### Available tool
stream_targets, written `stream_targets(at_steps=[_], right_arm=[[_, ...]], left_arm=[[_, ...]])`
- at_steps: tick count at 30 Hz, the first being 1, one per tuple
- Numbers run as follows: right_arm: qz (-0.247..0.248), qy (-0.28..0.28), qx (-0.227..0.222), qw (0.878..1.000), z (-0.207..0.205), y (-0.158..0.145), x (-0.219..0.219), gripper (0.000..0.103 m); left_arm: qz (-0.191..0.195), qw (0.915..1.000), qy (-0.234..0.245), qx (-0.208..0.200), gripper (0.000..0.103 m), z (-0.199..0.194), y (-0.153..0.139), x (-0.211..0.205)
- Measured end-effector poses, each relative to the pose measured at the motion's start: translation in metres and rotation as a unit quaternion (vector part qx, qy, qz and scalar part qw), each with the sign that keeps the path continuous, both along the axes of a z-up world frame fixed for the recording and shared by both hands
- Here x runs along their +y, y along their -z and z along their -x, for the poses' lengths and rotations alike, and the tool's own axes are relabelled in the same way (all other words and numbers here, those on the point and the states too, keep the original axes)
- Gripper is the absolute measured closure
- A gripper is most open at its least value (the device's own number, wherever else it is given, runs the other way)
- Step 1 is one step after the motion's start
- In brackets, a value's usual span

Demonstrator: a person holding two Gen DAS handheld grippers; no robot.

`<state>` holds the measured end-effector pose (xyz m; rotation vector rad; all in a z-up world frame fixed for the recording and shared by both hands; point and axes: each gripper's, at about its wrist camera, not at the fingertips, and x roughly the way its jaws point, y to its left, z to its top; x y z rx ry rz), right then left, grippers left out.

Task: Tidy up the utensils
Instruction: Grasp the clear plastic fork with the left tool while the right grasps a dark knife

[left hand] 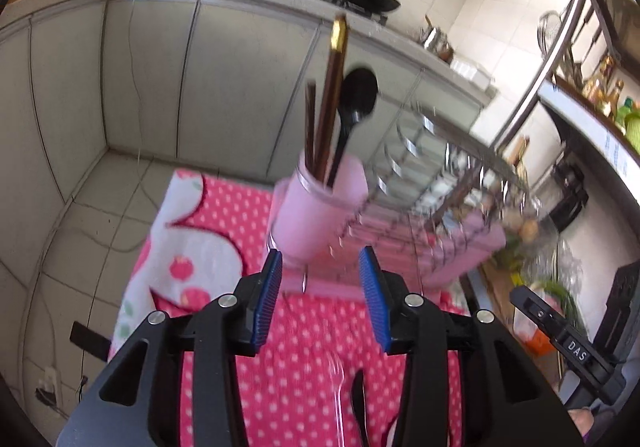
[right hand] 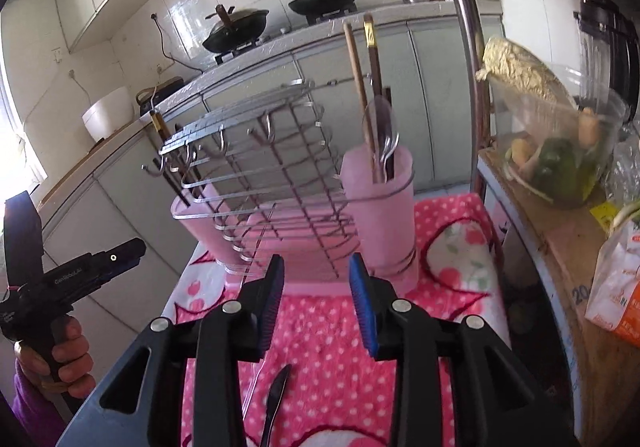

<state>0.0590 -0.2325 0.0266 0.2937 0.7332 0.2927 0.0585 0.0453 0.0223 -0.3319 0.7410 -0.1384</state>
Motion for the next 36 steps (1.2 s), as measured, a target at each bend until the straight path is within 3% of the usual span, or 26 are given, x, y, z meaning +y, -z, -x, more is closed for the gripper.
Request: stream_targets(at_steps=[5,12,18,25,27,28,29,36], right_arm=[[-0.035,-0.036,0.086,0.995,0.005,0.036,0.012,0.07],[-0.111,-0.066,0.201,0.971,0.004,0.086,0.017,0.069],[-0.134,-0.077,0.237,0.959,0.002,0.103,0.019,0.069],[-0.127,-0.084,0.249,0.956,-0.005,0.111,0.028,0.069],[-0.127,-0.086,0.253,0.955,-0.008,0.117,0.03,0.069],[-0.127,-0.087,0.255,0.954,-0.009,0.118,0.032,0.069],[-0.127,-0.089,0.257,0.954,-0.01,0.12,0.034,0.069],[-0.12,-0.098,0.272,0.95,-0.024,0.13,0.055,0.069]], left_arm=[[-0.007,0.9971,0.036,0.067,0.062,0.007,0.037,-0.018],[-0.016,0.9821,0.077,0.171,0.062,-0.002,0.085,-0.044],[-0.03,0.9657,0.092,0.241,0.062,-0.02,0.117,-0.065],[-0.062,0.9587,0.098,0.26,0.063,-0.037,0.136,-0.086],[-0.079,0.9576,0.097,0.259,0.077,-0.038,0.139,-0.091],[-0.082,0.9565,0.098,0.262,0.089,-0.039,0.141,-0.092],[-0.08,0.9558,0.099,0.265,0.089,-0.039,0.143,-0.092],[-0.062,0.9667,0.094,0.23,0.089,-0.027,0.13,-0.072]])
